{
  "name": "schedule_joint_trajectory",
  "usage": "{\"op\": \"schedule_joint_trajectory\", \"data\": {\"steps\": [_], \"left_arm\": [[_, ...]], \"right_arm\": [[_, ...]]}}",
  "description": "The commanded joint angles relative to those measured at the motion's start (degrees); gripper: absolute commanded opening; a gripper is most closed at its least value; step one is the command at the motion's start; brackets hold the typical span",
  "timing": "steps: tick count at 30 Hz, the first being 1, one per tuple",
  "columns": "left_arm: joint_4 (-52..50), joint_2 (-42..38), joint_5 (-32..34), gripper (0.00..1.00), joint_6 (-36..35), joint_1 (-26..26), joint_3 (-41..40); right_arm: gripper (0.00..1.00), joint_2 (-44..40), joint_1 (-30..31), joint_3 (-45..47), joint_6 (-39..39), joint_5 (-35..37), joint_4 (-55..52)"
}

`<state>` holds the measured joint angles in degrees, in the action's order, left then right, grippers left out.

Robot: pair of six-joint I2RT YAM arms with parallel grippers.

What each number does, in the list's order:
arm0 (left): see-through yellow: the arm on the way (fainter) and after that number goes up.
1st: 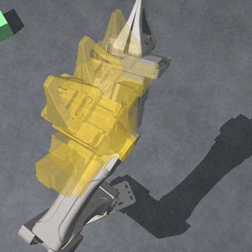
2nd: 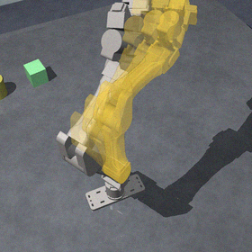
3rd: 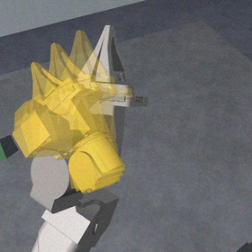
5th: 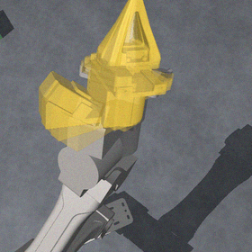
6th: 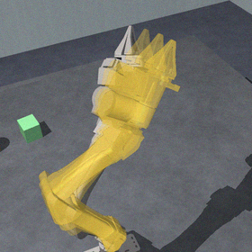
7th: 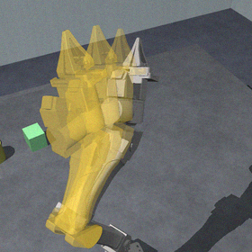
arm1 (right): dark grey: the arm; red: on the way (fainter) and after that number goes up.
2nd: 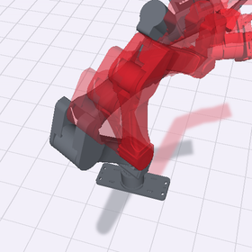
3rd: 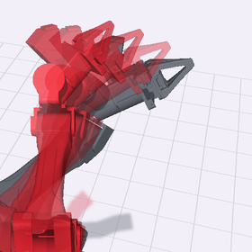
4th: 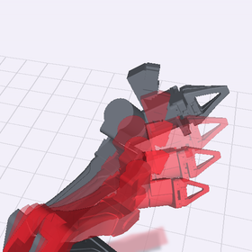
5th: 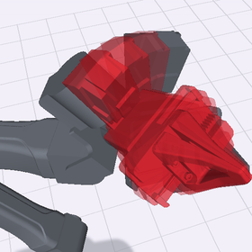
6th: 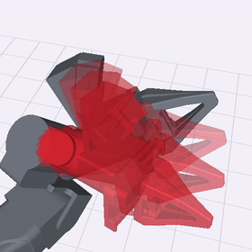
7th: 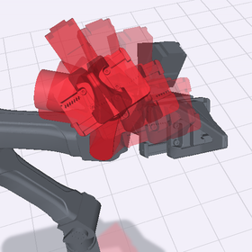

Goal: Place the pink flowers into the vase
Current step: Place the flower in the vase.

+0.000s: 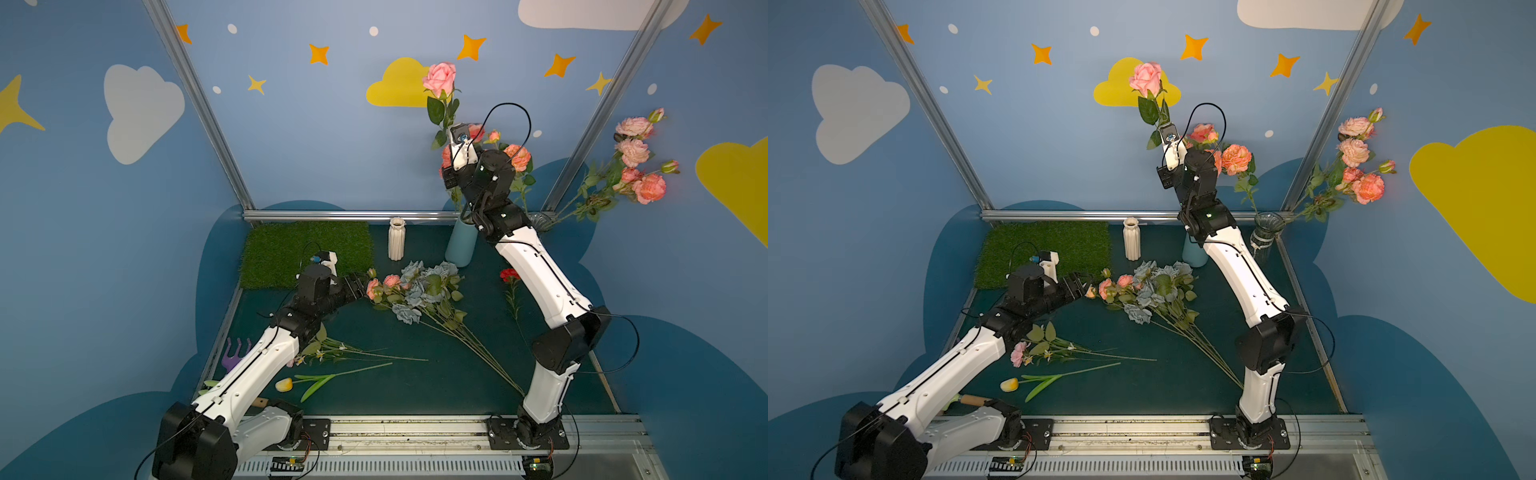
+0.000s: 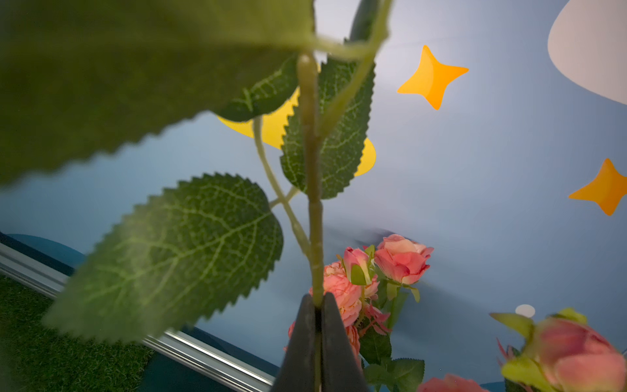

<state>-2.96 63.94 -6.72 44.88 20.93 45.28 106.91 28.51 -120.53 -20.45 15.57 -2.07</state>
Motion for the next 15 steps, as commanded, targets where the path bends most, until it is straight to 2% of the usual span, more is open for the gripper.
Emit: {"op": "schedule_joint_trajectory", "data": {"steps": [1,15], "left_arm": [[1.24,0.3,-1.01,0.74,-0.17,-0.43,-0.46],[0.4,0.95,0.0,0.74,0.04,-0.45,-0.5]], "right_arm": [[0.0,-1.21,-0.46,-1.65,-0.96,2.02,-1.49],[0.0,-0.49,-1.51,-2.93,-1.57,4.01,-2.41]]}}
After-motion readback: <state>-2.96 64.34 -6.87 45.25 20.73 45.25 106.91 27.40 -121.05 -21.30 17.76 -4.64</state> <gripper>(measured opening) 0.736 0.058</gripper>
